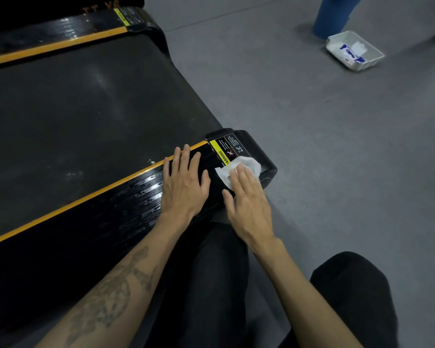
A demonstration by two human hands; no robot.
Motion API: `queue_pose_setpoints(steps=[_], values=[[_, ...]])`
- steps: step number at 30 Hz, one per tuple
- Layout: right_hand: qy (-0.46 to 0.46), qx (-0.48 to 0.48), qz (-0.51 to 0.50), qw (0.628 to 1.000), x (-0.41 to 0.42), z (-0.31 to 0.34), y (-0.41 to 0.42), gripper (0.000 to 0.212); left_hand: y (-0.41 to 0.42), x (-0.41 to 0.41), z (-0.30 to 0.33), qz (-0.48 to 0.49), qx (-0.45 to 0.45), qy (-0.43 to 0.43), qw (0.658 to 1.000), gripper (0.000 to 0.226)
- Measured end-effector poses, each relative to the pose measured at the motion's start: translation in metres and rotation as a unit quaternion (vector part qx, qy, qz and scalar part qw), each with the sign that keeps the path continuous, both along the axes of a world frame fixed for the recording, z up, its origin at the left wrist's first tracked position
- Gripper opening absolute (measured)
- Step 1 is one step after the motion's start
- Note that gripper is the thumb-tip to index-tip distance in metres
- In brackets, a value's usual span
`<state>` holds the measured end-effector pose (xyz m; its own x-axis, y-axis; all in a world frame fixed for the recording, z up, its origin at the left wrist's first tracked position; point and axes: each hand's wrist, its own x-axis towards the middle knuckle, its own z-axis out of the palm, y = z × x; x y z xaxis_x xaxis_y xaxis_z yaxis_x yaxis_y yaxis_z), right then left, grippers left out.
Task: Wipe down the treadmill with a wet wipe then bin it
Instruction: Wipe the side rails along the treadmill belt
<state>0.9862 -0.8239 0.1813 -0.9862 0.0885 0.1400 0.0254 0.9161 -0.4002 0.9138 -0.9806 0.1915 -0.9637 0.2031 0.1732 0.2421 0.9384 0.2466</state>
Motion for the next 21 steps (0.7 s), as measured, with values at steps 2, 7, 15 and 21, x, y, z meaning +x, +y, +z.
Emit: queue_pose_setpoints(steps=[2,7,15,21], values=[[-0.011,0.011,0.003,1.000,-0.015,-0.002,0.011,0.068,0.000,-0.001,0.000,0.016,-0.004,-0.006,1.000,0.058],[0.002,0.005,-0.028,1.000,0.007,-0.006,0.002,0.067,0.000,-0.001,0.001,0.020,-0.014,-0.019,1.000,0.060],[0.014,0.027,-0.002,1.000,-0.020,-0.003,0.010,0.063,0.003,-0.002,0.000,0.014,-0.018,-0.015,1.000,0.060],[0.018,0.055,-0.003,0.998,-0.018,0.001,-0.005,0.065,0.002,-0.003,-0.001,0.018,-0.017,-0.022,0.999,0.060]])
